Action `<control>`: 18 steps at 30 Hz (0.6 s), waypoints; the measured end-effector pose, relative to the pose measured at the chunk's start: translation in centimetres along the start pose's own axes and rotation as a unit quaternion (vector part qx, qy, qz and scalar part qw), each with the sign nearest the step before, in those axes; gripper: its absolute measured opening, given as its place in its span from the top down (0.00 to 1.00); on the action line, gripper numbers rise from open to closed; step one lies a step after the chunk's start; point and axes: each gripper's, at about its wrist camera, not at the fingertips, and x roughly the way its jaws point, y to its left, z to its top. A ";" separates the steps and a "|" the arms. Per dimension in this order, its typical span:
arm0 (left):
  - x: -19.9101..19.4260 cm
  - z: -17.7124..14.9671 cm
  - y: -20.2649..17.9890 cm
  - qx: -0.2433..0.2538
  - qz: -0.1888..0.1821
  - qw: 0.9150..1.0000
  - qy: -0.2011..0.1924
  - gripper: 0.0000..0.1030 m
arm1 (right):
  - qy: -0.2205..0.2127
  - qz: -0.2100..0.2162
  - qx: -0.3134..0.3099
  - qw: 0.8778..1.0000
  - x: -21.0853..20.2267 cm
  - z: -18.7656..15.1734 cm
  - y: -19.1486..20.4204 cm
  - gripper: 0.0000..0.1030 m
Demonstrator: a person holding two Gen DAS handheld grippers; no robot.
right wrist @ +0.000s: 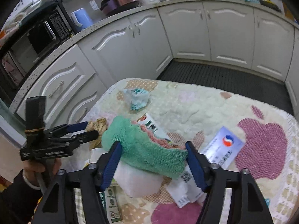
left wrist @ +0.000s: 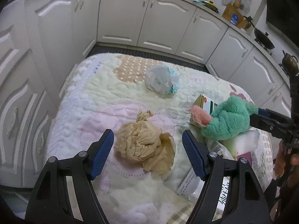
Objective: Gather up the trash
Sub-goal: 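Grasp the crumpled tan paper with the left gripper while the right grasps the green towel, then carry the tan paper and green towel over the beige bin with both grippers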
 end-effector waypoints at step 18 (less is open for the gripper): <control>-5.9 0.2 -2.4 0.012 -0.009 0.998 -0.061 0.79 | -0.120 -0.001 -0.008 0.993 -9.7 -0.9 3.0 0.87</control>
